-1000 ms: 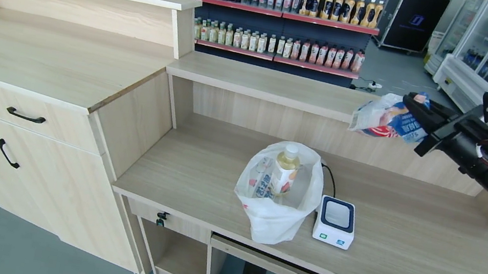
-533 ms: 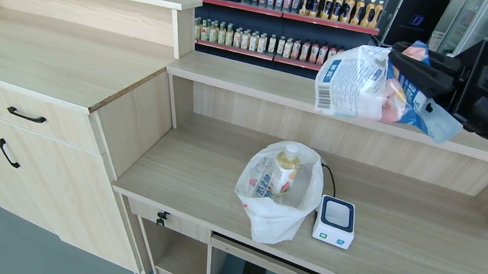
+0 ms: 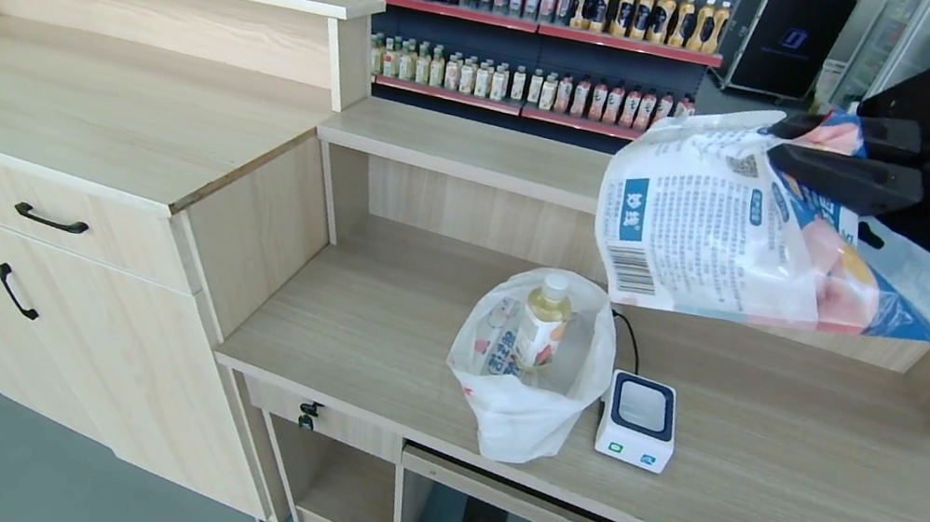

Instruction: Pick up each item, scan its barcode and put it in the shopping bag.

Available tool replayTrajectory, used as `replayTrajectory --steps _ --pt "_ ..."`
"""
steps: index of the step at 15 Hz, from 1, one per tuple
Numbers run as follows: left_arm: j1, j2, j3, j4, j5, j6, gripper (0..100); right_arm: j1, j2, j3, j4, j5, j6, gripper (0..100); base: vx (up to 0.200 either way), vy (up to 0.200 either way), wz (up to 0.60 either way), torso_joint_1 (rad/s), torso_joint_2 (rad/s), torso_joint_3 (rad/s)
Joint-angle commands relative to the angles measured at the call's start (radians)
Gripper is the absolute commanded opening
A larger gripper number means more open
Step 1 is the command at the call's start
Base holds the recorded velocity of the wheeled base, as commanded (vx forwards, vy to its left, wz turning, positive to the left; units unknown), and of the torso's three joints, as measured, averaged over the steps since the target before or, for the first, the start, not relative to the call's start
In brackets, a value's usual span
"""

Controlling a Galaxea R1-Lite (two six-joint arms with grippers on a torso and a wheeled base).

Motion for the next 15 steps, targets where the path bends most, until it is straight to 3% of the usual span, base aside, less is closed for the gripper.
replayTrajectory --steps 1,9,15 --pt "0.000 0.000 0.000 0.000 0.000 0.000 100 0.041 0.006 -0.082 0.000 0.005 0.044 0 0.000 0.000 0.00 0.000 0.00 0.000" --pt "0.000 0.000 0.000 0.000 0.000 0.000 100 0.158 -0.031 -0.128 0.000 0.066 0.169 0 0.000 0.000 0.00 0.000 0.00 0.000" --pt "0.000 0.000 0.000 0.000 0.000 0.000 100 0.158 -0.133 -0.077 0.000 0.080 0.342 0 0.000 0.000 0.00 0.000 0.00 0.000"
